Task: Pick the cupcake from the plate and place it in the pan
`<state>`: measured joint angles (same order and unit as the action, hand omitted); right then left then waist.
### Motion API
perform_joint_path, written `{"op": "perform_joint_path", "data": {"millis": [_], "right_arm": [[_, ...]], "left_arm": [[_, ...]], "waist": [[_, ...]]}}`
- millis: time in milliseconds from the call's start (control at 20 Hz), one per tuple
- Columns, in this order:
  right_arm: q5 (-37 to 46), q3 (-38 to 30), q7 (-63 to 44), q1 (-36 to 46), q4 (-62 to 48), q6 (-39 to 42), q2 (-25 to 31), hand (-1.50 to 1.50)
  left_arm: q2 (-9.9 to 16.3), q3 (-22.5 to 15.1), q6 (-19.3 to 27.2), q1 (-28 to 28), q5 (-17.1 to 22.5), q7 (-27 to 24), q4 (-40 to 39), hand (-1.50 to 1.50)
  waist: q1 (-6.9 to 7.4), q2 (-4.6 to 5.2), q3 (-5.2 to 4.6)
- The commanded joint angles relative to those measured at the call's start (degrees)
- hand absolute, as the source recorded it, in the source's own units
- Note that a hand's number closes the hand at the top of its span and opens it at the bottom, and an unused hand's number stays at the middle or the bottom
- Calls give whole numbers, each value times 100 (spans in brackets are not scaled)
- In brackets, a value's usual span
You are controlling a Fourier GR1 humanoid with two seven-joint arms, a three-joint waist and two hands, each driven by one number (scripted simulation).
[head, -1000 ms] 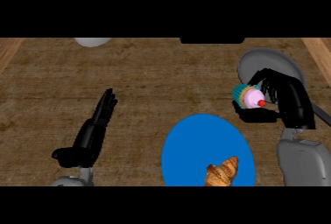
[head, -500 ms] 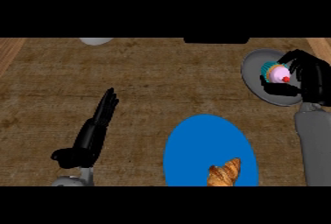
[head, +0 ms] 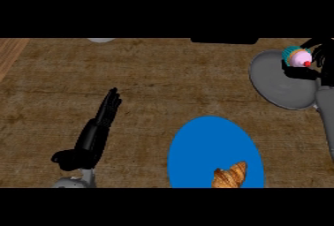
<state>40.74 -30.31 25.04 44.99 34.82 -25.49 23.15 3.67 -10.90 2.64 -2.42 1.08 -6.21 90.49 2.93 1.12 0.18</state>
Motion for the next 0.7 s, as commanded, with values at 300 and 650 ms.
{"op": "perform_joint_path", "data": {"millis": [300,650], "right_arm": [[771,596,-715,513,-2009,1444,571,-150],[212,101,36,825,-2268,1922,620,-150]], "left_arm": [[-131,-249,-46,-65,-107,-26,0,0],[-4,-35,-49,-193,-20,240,172,0]], "waist": [[307,111,6],[189,81,19]]}}
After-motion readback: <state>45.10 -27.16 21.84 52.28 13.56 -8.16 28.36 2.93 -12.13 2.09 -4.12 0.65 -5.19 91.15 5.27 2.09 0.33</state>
